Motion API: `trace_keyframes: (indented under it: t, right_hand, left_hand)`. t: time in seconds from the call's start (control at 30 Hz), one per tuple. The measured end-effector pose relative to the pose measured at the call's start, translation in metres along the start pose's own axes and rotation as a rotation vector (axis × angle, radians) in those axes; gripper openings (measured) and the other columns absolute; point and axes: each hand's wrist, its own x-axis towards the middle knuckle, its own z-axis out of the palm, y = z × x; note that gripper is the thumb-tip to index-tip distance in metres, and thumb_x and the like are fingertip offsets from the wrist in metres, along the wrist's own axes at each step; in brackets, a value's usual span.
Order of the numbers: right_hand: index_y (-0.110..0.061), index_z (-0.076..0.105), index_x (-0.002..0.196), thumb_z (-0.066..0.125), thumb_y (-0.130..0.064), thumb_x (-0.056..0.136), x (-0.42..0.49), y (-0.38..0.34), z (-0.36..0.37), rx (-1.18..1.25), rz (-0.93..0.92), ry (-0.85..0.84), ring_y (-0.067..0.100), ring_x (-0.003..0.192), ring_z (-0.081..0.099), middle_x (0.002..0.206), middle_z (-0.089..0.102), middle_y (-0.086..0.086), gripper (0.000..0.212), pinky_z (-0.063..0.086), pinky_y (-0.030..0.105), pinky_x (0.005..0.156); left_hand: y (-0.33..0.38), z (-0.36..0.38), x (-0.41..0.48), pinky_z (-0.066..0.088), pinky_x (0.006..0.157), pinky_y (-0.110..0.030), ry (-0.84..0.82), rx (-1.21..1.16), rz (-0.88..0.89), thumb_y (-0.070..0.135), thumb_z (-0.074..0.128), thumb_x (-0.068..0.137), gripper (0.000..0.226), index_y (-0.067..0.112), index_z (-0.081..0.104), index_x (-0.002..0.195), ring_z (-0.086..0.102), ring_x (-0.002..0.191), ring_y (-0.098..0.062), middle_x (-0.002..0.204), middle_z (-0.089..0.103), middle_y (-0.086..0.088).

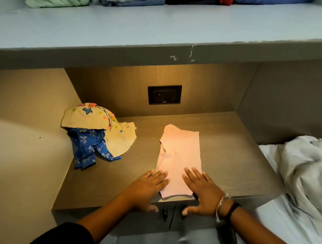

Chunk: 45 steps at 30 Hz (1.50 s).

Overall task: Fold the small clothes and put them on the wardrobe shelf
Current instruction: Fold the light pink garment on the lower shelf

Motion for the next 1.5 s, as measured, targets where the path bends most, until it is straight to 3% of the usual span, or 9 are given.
trace_keyframes:
  t: [0.13,0.23,0.33,0.5,0.73,0.9,1.07,1.33,1.5]
  right_hand:
    - [-0.024,0.046,0.140,0.079,-0.036,0.068,-0.034,-0.011,0.025,-0.048,-0.044,0.225,0.021,0.139,0.038,0.153,0.035,0.001,0.080,0.034,0.042,0.111]
    - [-0.024,0.075,0.101,0.089,-0.012,0.050,-0.045,-0.011,0.028,-0.001,-0.148,0.499,0.016,0.100,0.070,0.112,0.073,-0.004,0.054,0.057,0.037,0.084]
    - [-0.017,0.073,0.103,0.073,-0.006,0.071,-0.050,-0.003,0.011,0.297,-0.113,0.500,0.019,0.090,0.071,0.102,0.075,0.001,0.034,0.058,0.033,0.078]
    - [-0.018,0.066,0.083,0.058,-0.024,0.089,-0.009,0.025,-0.049,0.695,0.112,0.424,0.018,0.072,0.062,0.079,0.068,0.000,0.012,0.050,0.036,0.066]
    - [-0.020,0.053,0.119,0.057,-0.050,0.084,0.087,0.041,-0.083,0.308,0.472,0.222,0.031,0.106,0.056,0.116,0.060,0.005,0.046,0.048,0.041,0.084]
    - [-0.022,0.047,0.130,0.048,-0.034,0.087,0.081,0.014,-0.060,0.051,0.259,0.474,0.031,0.125,0.044,0.138,0.048,0.011,0.044,0.038,0.048,0.100]
    - [-0.025,0.014,0.152,0.030,-0.071,0.086,0.044,0.002,-0.019,-0.090,-0.108,0.092,0.024,0.149,0.004,0.163,0.005,0.003,0.082,0.006,0.049,0.118]
    - [-0.015,0.068,0.113,0.073,-0.033,0.074,0.010,-0.002,0.001,-0.222,-0.093,0.415,0.028,0.113,0.063,0.127,0.064,0.012,0.043,0.052,0.045,0.093]
    - [-0.014,0.066,0.098,0.065,-0.014,0.069,-0.007,0.000,-0.006,0.003,-0.223,0.512,0.026,0.106,0.063,0.106,0.070,0.006,0.029,0.051,0.041,0.090]
  left_hand:
    - [0.032,0.019,-0.019,0.049,0.097,-0.033,0.279,0.026,0.028,0.036,0.081,0.069,0.050,0.026,0.067,0.116,0.063,0.113,-0.014,0.124,0.067,0.002]
    - [0.046,0.015,-0.030,0.052,0.086,-0.027,0.387,-0.024,0.031,0.022,0.082,0.069,0.026,0.029,0.074,0.093,0.065,0.085,-0.007,0.089,0.073,0.011]
    - [0.036,-0.005,-0.025,0.039,0.099,-0.030,0.343,-0.302,-0.037,0.015,0.061,0.086,0.028,0.022,0.069,0.112,0.059,0.102,-0.011,0.108,0.070,0.003]
    - [-0.006,-0.074,0.013,0.046,0.065,-0.013,0.226,-0.915,-0.299,0.021,0.060,0.093,0.014,0.033,0.064,0.085,0.061,0.079,-0.001,0.087,0.066,0.011]
    - [-0.070,-0.071,0.065,0.043,0.101,-0.043,0.224,-0.571,-0.698,0.035,0.060,0.093,0.045,0.017,0.050,0.133,0.053,0.120,-0.029,0.135,0.056,-0.009]
    - [-0.046,-0.045,0.053,0.011,0.118,-0.043,0.378,-0.323,-0.352,0.048,0.046,0.095,0.059,0.024,0.033,0.147,0.024,0.146,-0.024,0.157,0.030,0.000]
    - [-0.031,-0.001,0.021,-0.023,0.110,-0.034,0.098,-0.098,-0.037,0.078,0.029,0.083,0.089,0.031,0.003,0.154,-0.020,0.145,-0.011,0.159,-0.016,0.008]
    - [-0.012,0.012,0.013,-0.005,0.117,-0.032,0.193,-0.032,-0.062,0.036,0.032,0.100,0.054,0.022,0.023,0.152,0.007,0.150,-0.021,0.163,0.012,-0.004]
    - [-0.008,-0.016,-0.002,0.047,0.090,-0.028,0.219,-0.474,-0.117,0.024,0.049,0.095,0.031,0.019,0.064,0.122,0.062,0.108,-0.018,0.122,0.067,-0.003]
